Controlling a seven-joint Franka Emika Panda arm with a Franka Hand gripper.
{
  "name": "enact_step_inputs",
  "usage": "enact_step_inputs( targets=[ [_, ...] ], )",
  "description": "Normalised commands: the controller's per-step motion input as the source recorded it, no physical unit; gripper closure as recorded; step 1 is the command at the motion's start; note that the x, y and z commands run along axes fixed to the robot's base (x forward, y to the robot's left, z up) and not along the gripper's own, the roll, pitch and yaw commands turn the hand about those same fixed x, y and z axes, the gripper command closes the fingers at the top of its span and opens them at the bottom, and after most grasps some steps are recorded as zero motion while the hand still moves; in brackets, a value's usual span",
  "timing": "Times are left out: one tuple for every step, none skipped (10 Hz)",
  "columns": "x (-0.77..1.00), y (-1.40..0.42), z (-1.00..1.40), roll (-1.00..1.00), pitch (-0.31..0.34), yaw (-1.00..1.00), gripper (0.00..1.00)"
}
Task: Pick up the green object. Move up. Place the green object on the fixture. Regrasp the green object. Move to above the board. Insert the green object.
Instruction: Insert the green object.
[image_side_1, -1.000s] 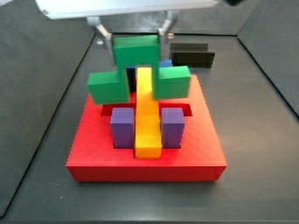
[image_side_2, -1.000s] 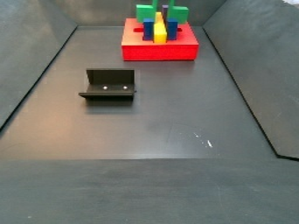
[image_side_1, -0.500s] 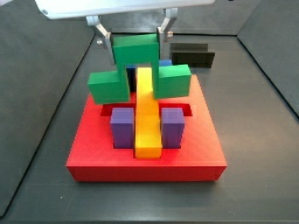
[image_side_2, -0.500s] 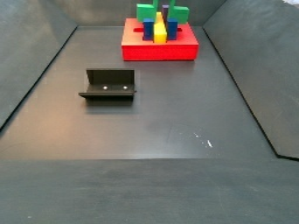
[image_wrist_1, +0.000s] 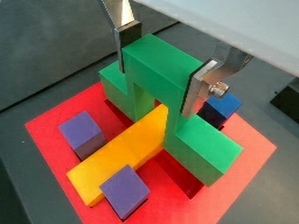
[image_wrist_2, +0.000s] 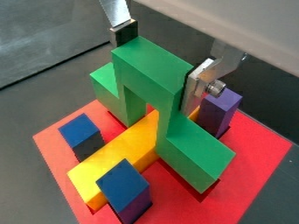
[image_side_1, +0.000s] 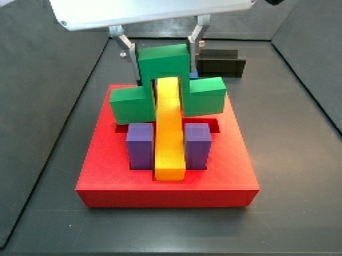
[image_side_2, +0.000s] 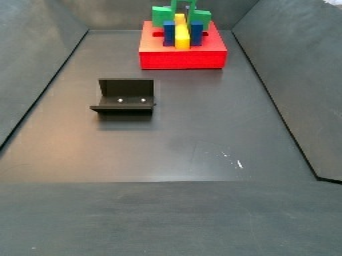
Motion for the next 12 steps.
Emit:
enact_step_inputs(
  targets=[
    [0.19, 0.0, 0.0, 0.0, -0.026, 0.0, 1.0],
    [0.08, 0.0, -0.01, 0.0, -0.01, 0.0, 1.0],
    [0.01, -0.02, -0.01, 0.04, 0.0, 0.0, 1.0],
    [0.0, 0.0, -0.03, 0.05, 0.0, -0.01, 1.0],
    [-0.01, 0.0, -0.1, 0.07, 0.0, -0.04, 1.0],
    [-0.02, 0.0, -0.11, 0.03, 0.0, -0.01, 1.0],
    [0.0, 0.0, 0.0, 0.02, 0.0, 0.0, 1.0],
    [0.0, -0.01, -0.01, 0.07, 0.004, 0.0, 1.0],
    [0.05, -0.08, -0.09, 0.0, 0.11, -0.08, 1.0],
    [0.26, -0.1, -0.09, 0.0, 0.179, -0.2, 1.0],
    [0.26, -0.06, -0.07, 0.02, 0.177, -0.21, 1.0],
    [0.21, -0.05, -0.05, 0.06, 0.173, -0.21, 1.0]
  ],
)
